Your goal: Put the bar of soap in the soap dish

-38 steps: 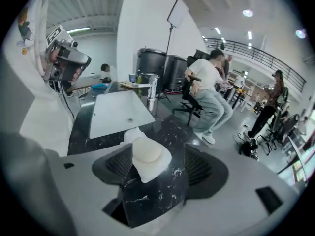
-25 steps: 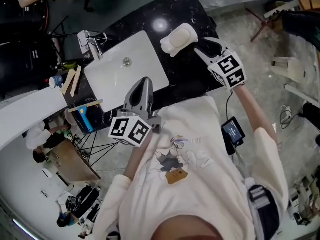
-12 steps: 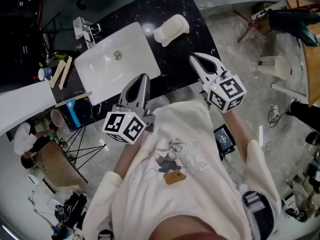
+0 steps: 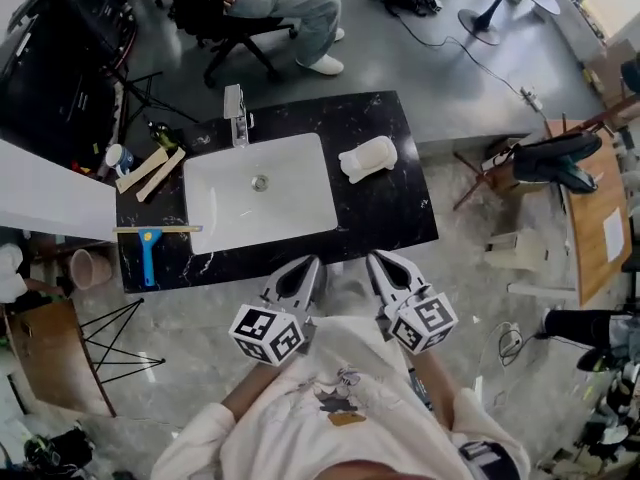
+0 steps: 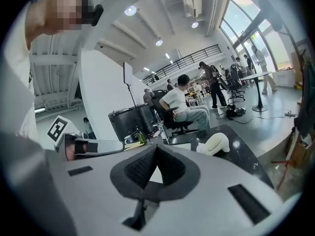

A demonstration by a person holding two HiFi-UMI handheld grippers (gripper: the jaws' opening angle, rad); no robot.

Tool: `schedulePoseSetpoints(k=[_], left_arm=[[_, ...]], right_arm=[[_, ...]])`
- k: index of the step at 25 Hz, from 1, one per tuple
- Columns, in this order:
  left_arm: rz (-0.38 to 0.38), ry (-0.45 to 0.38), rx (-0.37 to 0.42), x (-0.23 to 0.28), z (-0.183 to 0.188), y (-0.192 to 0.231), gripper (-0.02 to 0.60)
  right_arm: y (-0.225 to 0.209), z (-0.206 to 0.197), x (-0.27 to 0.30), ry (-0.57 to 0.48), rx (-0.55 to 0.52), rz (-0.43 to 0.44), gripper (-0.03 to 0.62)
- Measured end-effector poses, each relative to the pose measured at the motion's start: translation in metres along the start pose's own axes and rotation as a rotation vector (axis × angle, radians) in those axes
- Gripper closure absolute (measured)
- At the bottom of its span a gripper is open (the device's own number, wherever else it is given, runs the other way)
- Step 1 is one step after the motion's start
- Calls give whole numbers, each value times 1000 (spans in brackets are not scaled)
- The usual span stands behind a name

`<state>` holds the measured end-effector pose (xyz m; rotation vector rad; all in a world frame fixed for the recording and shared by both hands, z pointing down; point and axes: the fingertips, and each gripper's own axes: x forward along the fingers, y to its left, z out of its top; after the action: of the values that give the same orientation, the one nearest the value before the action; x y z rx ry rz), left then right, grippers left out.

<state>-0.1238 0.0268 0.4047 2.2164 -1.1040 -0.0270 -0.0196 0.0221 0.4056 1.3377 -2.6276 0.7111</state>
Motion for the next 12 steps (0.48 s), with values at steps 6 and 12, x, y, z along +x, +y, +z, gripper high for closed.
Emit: schedulePoseSetpoints(k=[6, 12], left_arm=[[-16, -13, -42, -36, -14, 0, 575], [-27, -24, -59, -50, -29, -6, 575]], right_arm=[[37, -16, -13, 8, 32, -22, 589], [51, -20, -18, 17, 18, -21, 589]])
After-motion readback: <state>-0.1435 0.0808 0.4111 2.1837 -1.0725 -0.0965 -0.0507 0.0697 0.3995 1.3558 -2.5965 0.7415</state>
